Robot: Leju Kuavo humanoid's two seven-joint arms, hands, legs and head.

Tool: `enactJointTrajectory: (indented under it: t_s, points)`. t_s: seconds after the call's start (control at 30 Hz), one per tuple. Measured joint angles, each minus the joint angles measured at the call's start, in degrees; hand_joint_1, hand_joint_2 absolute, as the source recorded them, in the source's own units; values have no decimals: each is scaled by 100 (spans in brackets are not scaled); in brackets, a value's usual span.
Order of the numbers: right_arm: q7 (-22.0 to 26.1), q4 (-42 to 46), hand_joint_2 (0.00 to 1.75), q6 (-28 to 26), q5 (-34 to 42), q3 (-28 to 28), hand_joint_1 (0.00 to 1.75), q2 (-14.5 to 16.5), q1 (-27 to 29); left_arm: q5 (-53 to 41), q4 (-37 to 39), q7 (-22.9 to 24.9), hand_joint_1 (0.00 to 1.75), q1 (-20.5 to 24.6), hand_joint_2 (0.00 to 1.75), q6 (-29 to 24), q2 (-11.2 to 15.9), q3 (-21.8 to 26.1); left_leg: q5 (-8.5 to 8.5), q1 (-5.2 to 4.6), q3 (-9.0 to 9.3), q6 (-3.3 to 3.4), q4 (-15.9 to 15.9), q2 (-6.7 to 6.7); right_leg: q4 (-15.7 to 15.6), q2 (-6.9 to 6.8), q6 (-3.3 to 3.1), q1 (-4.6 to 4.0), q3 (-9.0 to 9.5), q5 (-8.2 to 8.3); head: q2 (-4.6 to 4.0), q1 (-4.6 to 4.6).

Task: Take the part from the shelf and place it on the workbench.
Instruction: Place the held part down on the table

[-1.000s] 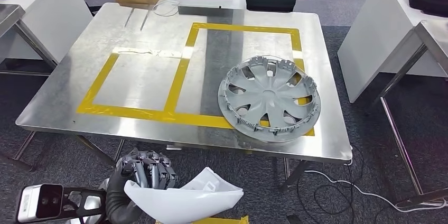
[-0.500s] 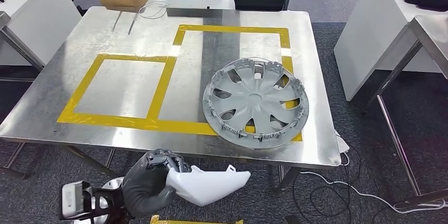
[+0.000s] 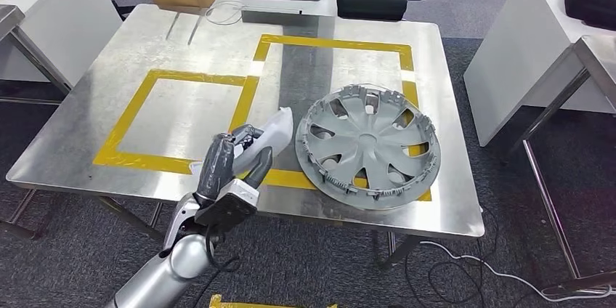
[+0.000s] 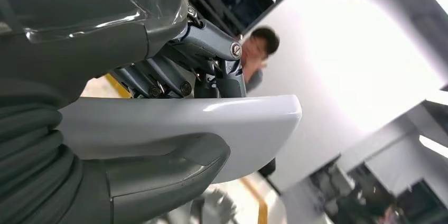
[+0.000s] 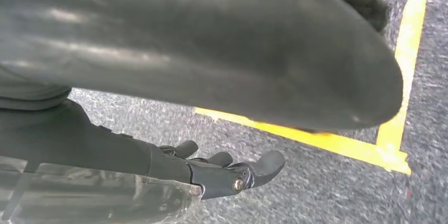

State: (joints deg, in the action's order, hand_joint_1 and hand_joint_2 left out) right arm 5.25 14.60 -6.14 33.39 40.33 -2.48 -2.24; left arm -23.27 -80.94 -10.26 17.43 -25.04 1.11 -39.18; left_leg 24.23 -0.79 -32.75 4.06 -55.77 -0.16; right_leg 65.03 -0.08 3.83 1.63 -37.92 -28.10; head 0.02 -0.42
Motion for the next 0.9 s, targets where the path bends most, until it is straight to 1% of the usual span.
enactJointTrajectory:
  t_s: [0.03,0.07,0.1,0.13,0.17,0.2,0.23,0.27,0.3,0.33,0.37,0.4,0.43,0.47,0.5,0.53,0.57,0.6,0.67,0.7,0.73,0.77,0.8,0.83,0.87,0.9]
  points:
    - [3,-3,0,13,9,0,0,5,5,-9,135,-76,175,85,175,-209,-56,13,36,-12,-12,-40,-48,1,-382,-2,13,-1,199,145,0,0]
    - [8,-5,0,25,20,0,0,13,9,-11,267,-156,175,167,175,-404,-111,31,70,-22,-25,-78,-97,2,-642,-3,-13,-4,338,239,0,-3]
    - [14,-9,0,32,31,0,0,21,17,-26,394,-230,175,245,175,-598,-164,52,96,-33,-38,-106,-132,4,-742,-2,-60,-13,394,270,0,-6]
    - [23,-15,0,38,41,0,0,31,29,-56,530,-289,175,325,175,-788,-215,78,110,-39,-47,-124,-149,4,-732,2,-111,-28,399,272,0,-9]
    - [32,-21,0,42,49,1,0,41,40,-110,667,-328,175,405,175,-960,-257,103,119,-32,-49,-137,-161,4,-738,3,-149,-16,398,278,0,-12]
    - [41,-28,0,44,54,2,0,49,50,-198,799,-337,175,485,175,-1103,-287,124,144,-23,-64,-157,-187,5,-747,5,-173,-1,405,281,0,-11]
    - [49,-33,0,45,56,3,0,57,53,-336,938,-317,175,568,175,-1224,-311,136,213,-11,-107,-190,-283,5,-754,6,-204,20,417,283,0,-18]
    - [54,-36,0,45,57,5,0,67,53,-521,1071,-265,175,645,175,-1310,-329,143,338,7,-204,-234,-494,5,-760,7,-231,43,429,284,0,-25]
    - [56,-38,0,41,57,7,0,76,51,-759,1218,-179,175,717,175,-1370,-346,145,505,33,-361,-280,-820,6,-760,8,-252,48,437,280,0,-30]
    - [54,-39,0,30,58,9,0,87,51,-1014,1377,-81,175,780,175,-1406,-359,145,685,62,-558,-322,-1227,7,-759,7,-267,49,439,276,0,-36]
    - [48,-40,0,11,58,11,0,98,52,-1267,1543,25,175,830,175,-1417,-368,145,816,92,-757,-354,-1609,8,-758,9,-269,50,439,274,0,-36]
    - [33,-40,0,-11,59,14,0,107,53,-1540,1733,148,175,878,175,-1419,-373,144,852,118,-894,-374,-1840,8,-757,12,-269,51,440,273,0,-36]
    - [16,-41,0,-30,60,17,0,112,52,-1816,1932,266,175,933,175,-1421,-376,144,776,142,-929,-384,-1852,9,-757,19,-268,52,444,271,0,-36]
    - [-2,-41,0,-44,60,23,0,119,50,-2090,2132,388,175,1002,175,-1425,-379,144,598,163,-849,-384,-1627,10,-756,29,-264,54,450,269,0,-37]
    - [-22,-40,0,-50,60,33,0,126,46,-2355,2338,514,175,1090,175,-1426,-382,143,366,178,-673,-375,-1222,11,-757,38,-258,55,460,265,0,-37]
    - [-37,-40,0,-53,60,45,0,132,41,-2584,2553,633,175,1196,175,-1425,-388,143,194,181,-472,-363,-800,11,-759,45,-247,48,467,260,0,-34]
    - [-54,-39,0,-55,60,60,0,137,33,-2797,2773,765,175,1313,175,-1417,-399,139,83,170,-314,-344,-469,8,-761,48,-230,36,466,257,0,-33]
    - [-72,-39,0,-55,60,76,0,139,26,-3008,3008,915,175,1432,175,-1404,-411,133,43,151,-219,-324,-278,6,-763,49,-204,27,459,258,0,-32]
    - [-104,-39,0,-55,61,105,0,143,16,-3385,3434,1205,175,1636,175,-1369,-428,119,51,106,-194,-269,-211,1,-786,48,-127,27,445,276,0,-33]
    - [-117,-38,0,-55,65,115,0,143,15,-3539,3609,1336,175,1714,175,-1349,-439,111,28,106,-179,-226,-181,2,-788,45,-90,39,432,274,0,-31]
    - [-126,-38,0,-55,72,123,0,140,13,-3662,3757,1454,175,1794,175,-1320,-459,105,1,108,-163,-179,-143,3,-742,40,-73,44,403,245,0,-28]
    - [-132,-37,0,-51,81,129,0,135,11,-3769,3893,1564,175,1878,175,-1283,-488,99,-26,112,-146,-135,-103,2,-592,35,-80,42,325,167,0,-21]
    - [-137,-37,0,-41,93,137,0,128,8,-3857,4021,1672,175,1961,175,-1239,-523,96,-45,113,-132,-99,-75,2,-302,31,-106,39,179,34,0,-8]
    - [-140,-37,0,-20,106,144,0,120,7,-3915,4146,1769,175,2040,175,-1193,-557,95,-46,92,-134,-77,-72,0,107,29,-138,32,-20,-132,0,0]
    - [-144,-38,0,2,119,151,0,114,8,-3950,4259,1844,175,2102,175,-1156,-587,97,-44,70,-136,-63,-73,-1,536,29,-156,28,-235,-279,0,9]
    - [-148,-38,0,24,133,156,0,108,12,-3963,4360,1902,175,2149,175,-1127,-613,102,-41,45,-135,-53,-74,-2,851,29,-153,26,-405,-364,0,10]
